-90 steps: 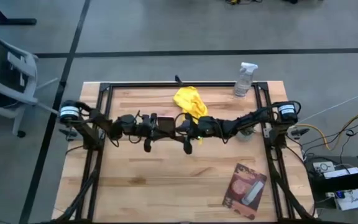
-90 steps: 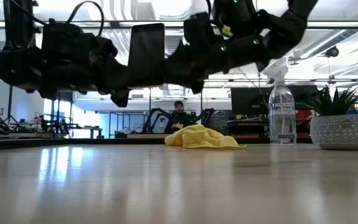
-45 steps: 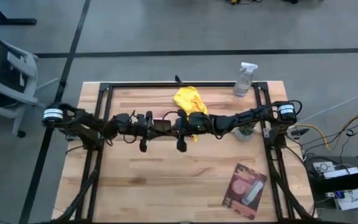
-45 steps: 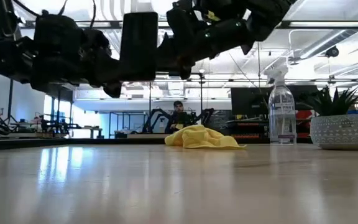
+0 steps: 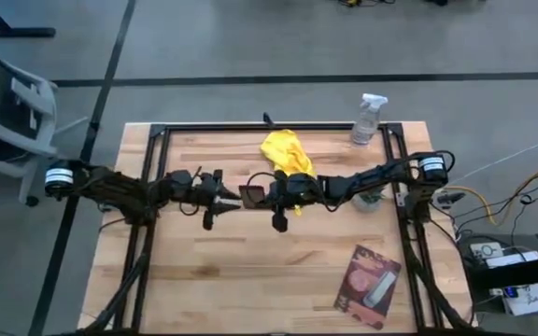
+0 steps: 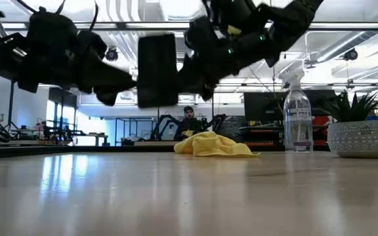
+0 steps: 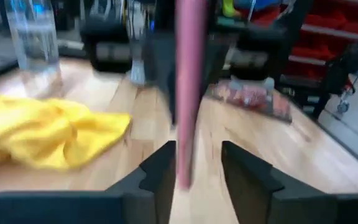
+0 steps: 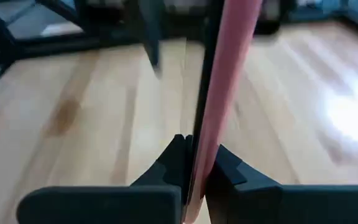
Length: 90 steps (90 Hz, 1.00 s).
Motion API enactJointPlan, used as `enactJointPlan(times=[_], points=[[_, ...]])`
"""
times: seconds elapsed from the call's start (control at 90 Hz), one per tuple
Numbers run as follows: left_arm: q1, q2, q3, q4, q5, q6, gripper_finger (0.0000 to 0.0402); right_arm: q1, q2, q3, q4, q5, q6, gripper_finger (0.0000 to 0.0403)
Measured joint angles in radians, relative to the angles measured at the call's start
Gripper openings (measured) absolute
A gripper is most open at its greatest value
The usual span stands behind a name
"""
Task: Apply microfiber cloth
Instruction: Spray the pink cellphone using the spray bottle
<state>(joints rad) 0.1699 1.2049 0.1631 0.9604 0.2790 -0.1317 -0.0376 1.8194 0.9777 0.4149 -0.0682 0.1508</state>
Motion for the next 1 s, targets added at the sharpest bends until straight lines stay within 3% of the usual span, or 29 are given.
enactJointPlan(times=[0.256, 0.689, 0.856, 1.0], points=[[0.000, 0.060, 0.004, 0.065, -0.057, 0.021, 0.0164, -0.022, 0.000, -0.049, 0.011, -0.132, 0.219, 0.0009], [0.003, 0.270, 0.008, 0.457, -0.053, -0.252, 0.0237, -0.022, 0.000, -0.042, 0.151, -0.175, 0.192, 0.0009], [0.003, 0.296, 0.030, 0.467, -0.051, -0.279, 0.0239, -0.022, 0.000, -0.036, 0.152, -0.174, 0.198, 0.0009], [0.003, 0.326, 0.049, 0.462, -0.052, -0.298, 0.0217, -0.024, 0.000, -0.036, 0.156, -0.166, 0.199, 0.0009]])
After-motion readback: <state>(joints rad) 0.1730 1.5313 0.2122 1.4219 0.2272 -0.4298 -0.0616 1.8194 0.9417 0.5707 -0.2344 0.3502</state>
